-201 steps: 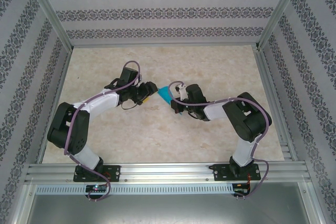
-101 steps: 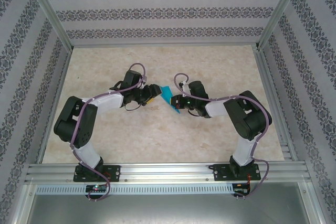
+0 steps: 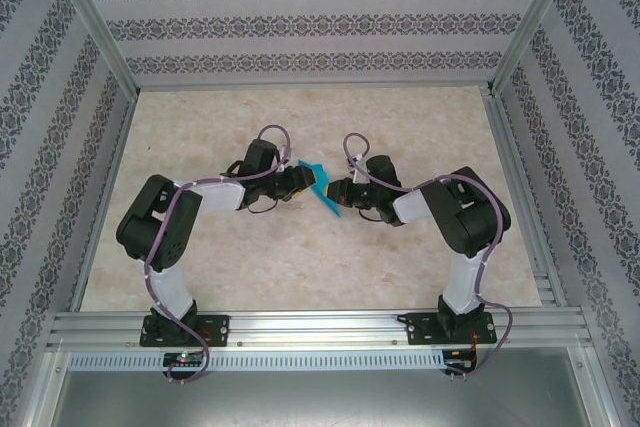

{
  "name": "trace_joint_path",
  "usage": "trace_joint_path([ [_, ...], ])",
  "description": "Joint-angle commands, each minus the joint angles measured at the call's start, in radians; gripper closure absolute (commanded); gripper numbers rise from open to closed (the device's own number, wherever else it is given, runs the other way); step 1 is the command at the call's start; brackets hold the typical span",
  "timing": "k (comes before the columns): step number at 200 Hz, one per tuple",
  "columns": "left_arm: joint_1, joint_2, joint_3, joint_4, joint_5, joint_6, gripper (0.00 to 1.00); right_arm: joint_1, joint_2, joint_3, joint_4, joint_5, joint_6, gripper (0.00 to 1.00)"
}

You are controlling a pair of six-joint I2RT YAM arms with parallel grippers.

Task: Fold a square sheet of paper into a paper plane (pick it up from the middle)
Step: Fold the wing for the fifth time at the center of the table.

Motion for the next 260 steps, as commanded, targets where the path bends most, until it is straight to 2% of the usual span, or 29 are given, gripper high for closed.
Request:
trace_joint_path([
  [1,-0.012,0.027,-0.004,0.084,0.021,0.034,0.52,-0.014,0.020,-0.015,0.070,-0.031,0.051,1.00],
  [106,-0.025,0.102,0.044,0.116,0.052,0.044,0.57,-0.048,0.082,-0.043,0.164,-0.070,0.136,1.00],
  [158,-0.031,0.132,0.068,0.142,0.087,0.041,0.58,-0.054,0.094,-0.032,0.140,-0.077,0.137,1.00],
  [214,-0.039,0.168,0.097,0.147,0.094,0.042,0.68,-0.056,0.098,-0.023,0.062,-0.071,0.127,1.00],
  [260,-0.040,0.190,0.103,0.147,0.089,0.045,0.71,-0.057,0.103,-0.015,0.032,-0.068,0.117,1.00],
])
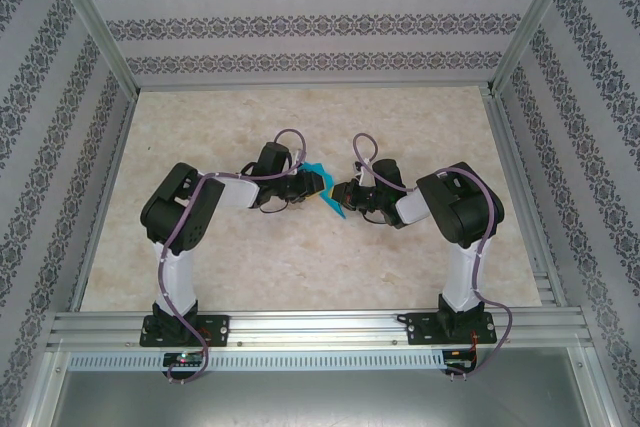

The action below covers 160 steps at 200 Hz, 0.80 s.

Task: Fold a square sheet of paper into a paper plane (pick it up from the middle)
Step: Fold the wing for the fifth time at the center of the table.

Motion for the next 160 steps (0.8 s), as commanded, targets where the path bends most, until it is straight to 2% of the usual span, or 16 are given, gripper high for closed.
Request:
trace_joint_path([
  [1,-0.009,0.017,0.027,0.049,0.011,0.026,0.71,-0.011,0.027,0.007,-0.057,-0.002,-0.013,1.00],
  [74,-0.008,0.007,-0.001,0.127,0.010,0.018,0.74,-0.010,0.039,0.015,-0.091,-0.002,-0.026,1.00],
  [160,-0.008,0.047,0.035,0.034,-0.016,0.023,0.81,-0.010,0.041,0.021,-0.120,-0.007,-0.040,1.00],
])
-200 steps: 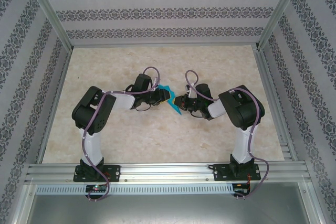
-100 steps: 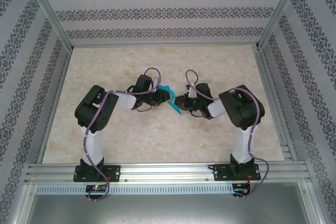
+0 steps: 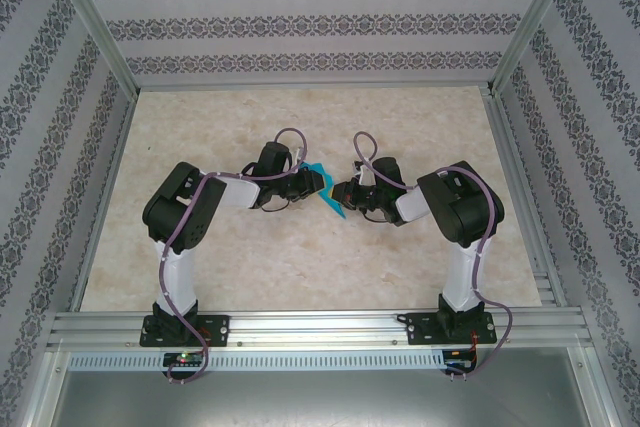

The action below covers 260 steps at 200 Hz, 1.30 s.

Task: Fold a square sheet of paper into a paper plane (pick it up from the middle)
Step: Fold the wing for the fifth time at the center of the table.

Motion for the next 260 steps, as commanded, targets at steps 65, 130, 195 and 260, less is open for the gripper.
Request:
trace_joint_path([
  [65,-0.008,0.052,0.046,-0.060,-0.037,0.011,0.84,-0.005,0.020,0.015,-0.130,0.016,-0.062,0.94],
  [130,-0.009,0.064,0.065,-0.133,-0.074,0.013,0.86,-0.005,-0.039,0.035,-0.229,0.013,-0.124,0.86],
  [195,-0.008,0.075,0.097,-0.217,-0.104,0.008,0.88,-0.004,-0.091,0.048,-0.337,0.008,-0.212,0.80],
  [260,-0.009,0.093,0.137,-0.321,-0.138,0.017,0.89,-0.004,-0.112,0.056,-0.390,0.027,-0.236,0.79],
])
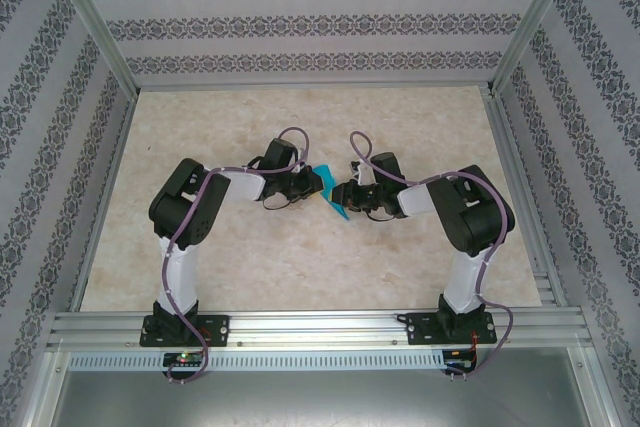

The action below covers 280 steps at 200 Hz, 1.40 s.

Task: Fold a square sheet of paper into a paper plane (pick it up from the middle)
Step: Fold the wing for the fifth time at the center of the table.

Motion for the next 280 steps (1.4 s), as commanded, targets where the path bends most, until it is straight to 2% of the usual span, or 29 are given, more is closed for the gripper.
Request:
trace_joint_path([
  [1,-0.007,0.043,0.021,-0.100,-0.084,0.019,0.89,-0.003,-0.019,0.004,-0.077,0.031,-0.029,0.80],
  [87,-0.008,0.069,0.059,-0.184,-0.099,0.040,0.90,0.001,-0.050,-0.012,-0.139,0.075,-0.035,0.80],
  [138,-0.007,0.056,0.061,-0.169,-0.076,0.048,0.90,0.000,-0.027,-0.038,-0.118,0.067,-0.012,0.94],
  [159,-0.008,0.022,0.061,-0.125,-0.039,0.050,0.88,0.001,-0.002,-0.046,-0.095,0.059,0.006,0.96],
  [214,-0.021,-0.080,0.006,0.037,0.057,0.039,0.79,-0.002,0.033,-0.037,-0.113,0.062,0.024,0.96],
  [280,-0.073,-0.044,0.022,-0.029,0.013,0.070,0.80,0.000,0.034,-0.023,-0.174,0.078,-0.012,0.94],
])
